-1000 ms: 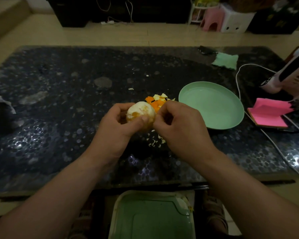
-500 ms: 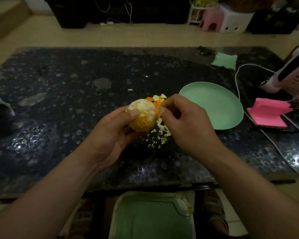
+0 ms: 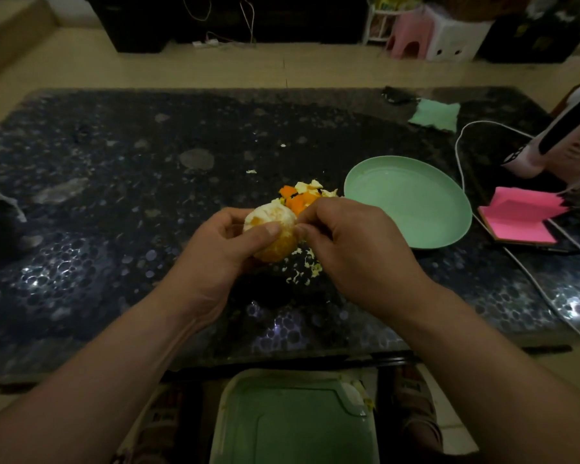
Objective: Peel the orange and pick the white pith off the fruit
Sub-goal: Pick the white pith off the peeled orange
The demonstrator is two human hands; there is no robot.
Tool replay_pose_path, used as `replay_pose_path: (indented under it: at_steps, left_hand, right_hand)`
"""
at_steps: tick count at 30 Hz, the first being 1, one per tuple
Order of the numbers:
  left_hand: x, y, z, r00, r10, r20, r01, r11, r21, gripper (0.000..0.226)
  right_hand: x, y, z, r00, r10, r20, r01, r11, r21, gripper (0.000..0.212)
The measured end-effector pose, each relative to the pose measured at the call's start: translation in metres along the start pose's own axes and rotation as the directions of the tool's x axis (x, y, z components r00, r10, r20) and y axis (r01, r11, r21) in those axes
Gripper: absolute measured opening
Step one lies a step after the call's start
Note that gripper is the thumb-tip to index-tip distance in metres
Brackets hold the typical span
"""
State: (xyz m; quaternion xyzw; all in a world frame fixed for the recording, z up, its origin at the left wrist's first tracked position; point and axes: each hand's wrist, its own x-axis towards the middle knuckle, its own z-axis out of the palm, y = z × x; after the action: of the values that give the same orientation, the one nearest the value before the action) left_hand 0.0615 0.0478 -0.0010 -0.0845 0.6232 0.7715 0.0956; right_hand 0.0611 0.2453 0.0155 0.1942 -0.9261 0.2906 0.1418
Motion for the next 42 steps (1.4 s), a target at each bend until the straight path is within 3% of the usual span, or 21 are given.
replay_pose_path:
  at_steps: [8,15,21,26,32,37,42]
  left_hand:
    - [-0.001,0.000,0.003,1.000,-0.012,0.000,0.012,0.998,-0.065,0.051]
    - [-0.002,0.007,0.003,0.999,-0.019,0.046,0.025,0.992,-0.122,0.043]
    - [-0.002,0.009,0.000,0.999,-0.001,0.052,0.007,0.992,-0.124,0.045]
    - [0.001,0.004,-0.005,0.999,0.043,0.026,-0.042,0.998,-0.054,0.054]
    - [-0.001,0.002,-0.008,0.989,0.141,0.046,-0.147,0.969,0.199,0.056]
    - [-0.002,0.000,-0.012,0.979,0.191,0.073,-0.204,0.930,0.305,0.052]
    - [-0.002,0.004,-0.006,0.993,0.075,0.086,-0.077,0.997,0.019,0.049]
  right_hand:
    - [0.001,-0.006,0.008,0.994,-0.066,-0.083,0.059,0.995,-0.082,0.009]
    - [-0.001,-0.001,0.001,0.997,0.023,-0.077,-0.012,0.991,0.137,0.003]
    - [-0.003,-0.001,-0.004,0.999,0.010,-0.044,-0.005,0.994,0.112,0.006]
    - [-0.002,0.000,-0.005,1.000,-0.001,0.004,0.001,0.998,0.070,0.005]
    - [-0.003,-0.001,-0.003,0.998,-0.027,0.051,0.029,0.999,-0.031,0.007]
    - [-0.004,-0.003,0.000,0.998,0.055,0.026,-0.057,0.994,0.090,0.012]
    - [-0.003,-0.002,-0.003,0.976,0.216,0.017,-0.211,0.931,0.299,0.013]
